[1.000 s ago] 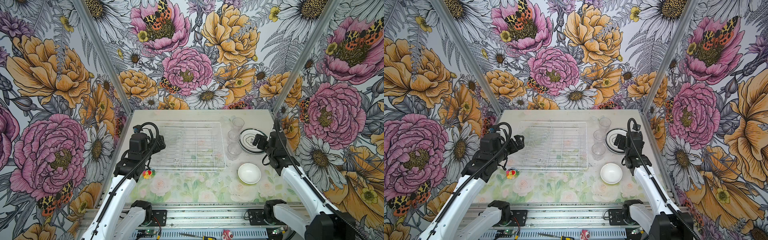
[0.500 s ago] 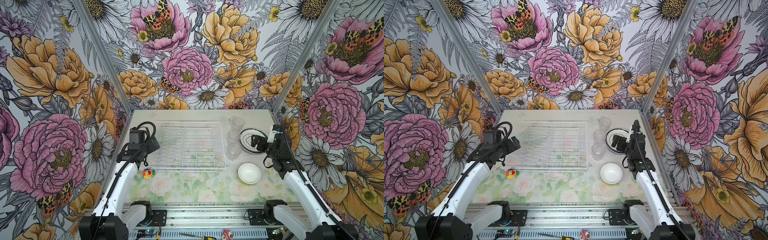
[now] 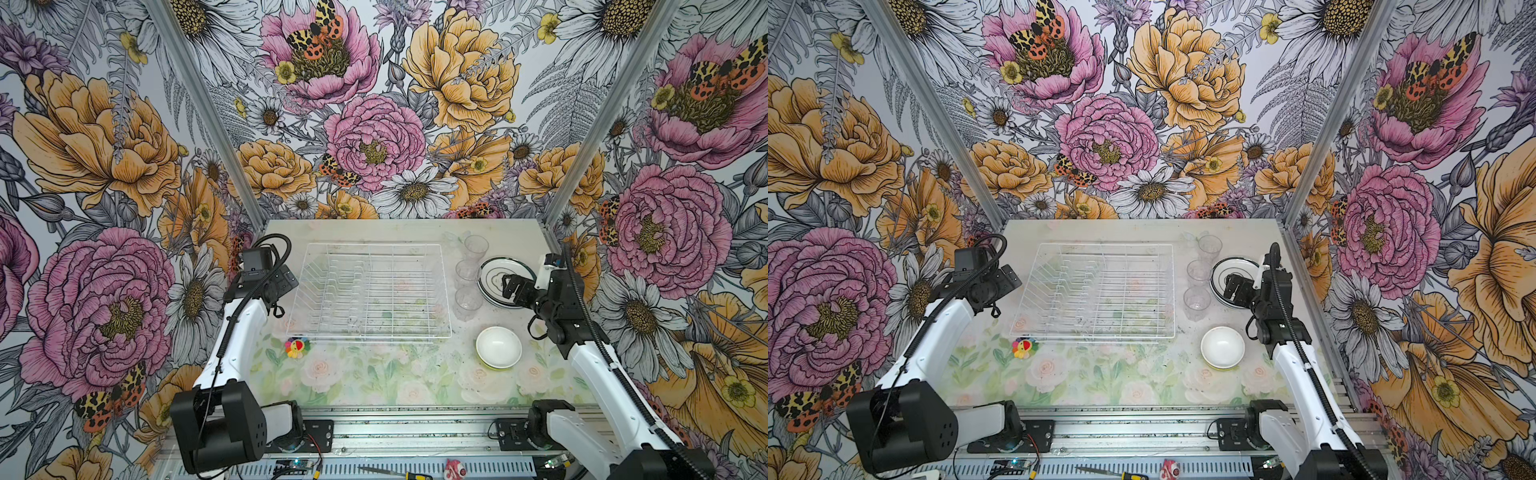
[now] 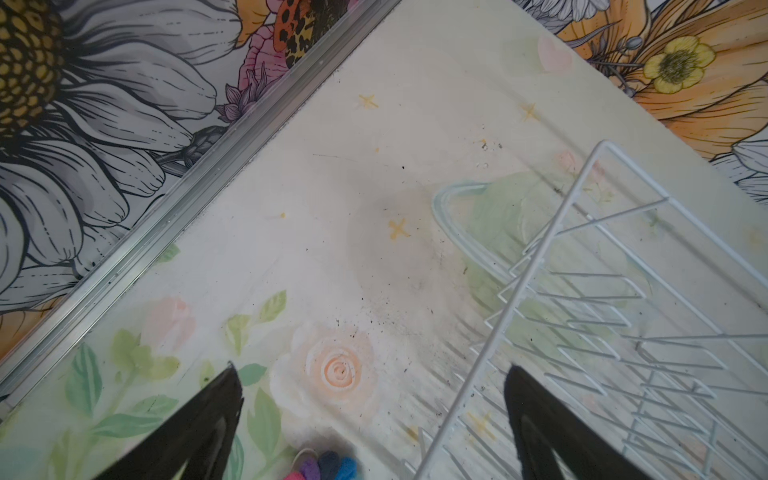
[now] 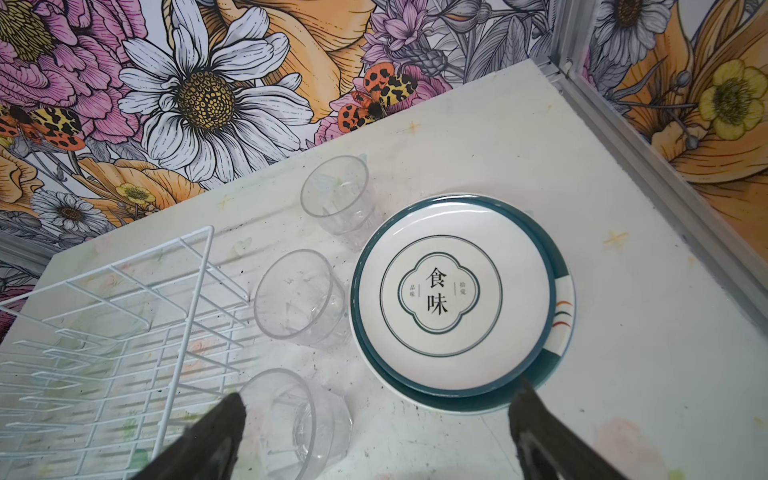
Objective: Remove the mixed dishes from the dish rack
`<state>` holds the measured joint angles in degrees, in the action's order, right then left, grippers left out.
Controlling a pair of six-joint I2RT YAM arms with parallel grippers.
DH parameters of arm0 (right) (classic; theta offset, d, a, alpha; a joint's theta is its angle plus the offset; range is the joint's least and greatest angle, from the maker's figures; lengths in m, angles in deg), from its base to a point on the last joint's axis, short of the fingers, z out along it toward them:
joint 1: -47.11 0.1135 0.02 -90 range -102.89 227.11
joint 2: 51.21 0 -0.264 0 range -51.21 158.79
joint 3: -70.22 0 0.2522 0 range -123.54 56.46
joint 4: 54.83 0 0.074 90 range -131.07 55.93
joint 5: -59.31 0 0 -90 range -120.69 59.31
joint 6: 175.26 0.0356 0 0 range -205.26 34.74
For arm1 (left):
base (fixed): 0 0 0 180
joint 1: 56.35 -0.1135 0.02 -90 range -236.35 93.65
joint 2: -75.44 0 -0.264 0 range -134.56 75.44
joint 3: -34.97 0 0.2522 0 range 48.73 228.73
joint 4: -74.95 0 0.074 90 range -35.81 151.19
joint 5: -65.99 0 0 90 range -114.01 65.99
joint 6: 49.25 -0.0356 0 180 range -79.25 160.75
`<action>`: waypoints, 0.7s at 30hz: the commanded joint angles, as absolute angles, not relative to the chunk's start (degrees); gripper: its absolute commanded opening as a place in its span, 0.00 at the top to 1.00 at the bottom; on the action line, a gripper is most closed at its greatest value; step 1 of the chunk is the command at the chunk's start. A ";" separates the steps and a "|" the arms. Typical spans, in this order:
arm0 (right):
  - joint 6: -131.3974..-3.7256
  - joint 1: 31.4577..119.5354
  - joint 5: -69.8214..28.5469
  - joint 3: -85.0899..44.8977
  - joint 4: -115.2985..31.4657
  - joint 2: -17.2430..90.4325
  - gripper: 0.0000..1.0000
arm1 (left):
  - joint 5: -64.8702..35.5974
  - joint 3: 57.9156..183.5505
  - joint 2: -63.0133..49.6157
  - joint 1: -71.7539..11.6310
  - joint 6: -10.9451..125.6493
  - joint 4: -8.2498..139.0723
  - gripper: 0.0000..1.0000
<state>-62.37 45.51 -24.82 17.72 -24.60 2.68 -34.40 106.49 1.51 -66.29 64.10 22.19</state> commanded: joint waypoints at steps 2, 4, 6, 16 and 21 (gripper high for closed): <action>-63.37 44.73 -25.65 18.64 -24.52 2.10 0.01 | -32.63 108.66 -3.87 -69.71 61.88 20.43 0.01; -63.35 44.54 -26.32 18.75 -24.54 2.84 0.00 | -34.01 109.52 -5.55 -70.23 61.34 19.11 0.01; -63.23 44.51 -26.56 18.76 -24.56 3.45 0.01 | -34.24 109.29 -6.11 -69.99 61.14 19.00 0.01; -63.91 43.99 -27.01 19.18 -24.66 4.35 0.00 | -35.61 109.26 -9.00 -63.30 59.75 17.29 0.01; -64.24 43.63 -26.82 19.43 -24.71 4.43 0.00 | -35.58 109.38 -8.98 -60.58 60.52 16.63 0.02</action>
<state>-63.48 44.11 -26.13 18.94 -24.55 4.21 -36.54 108.85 -8.56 -62.77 61.15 18.95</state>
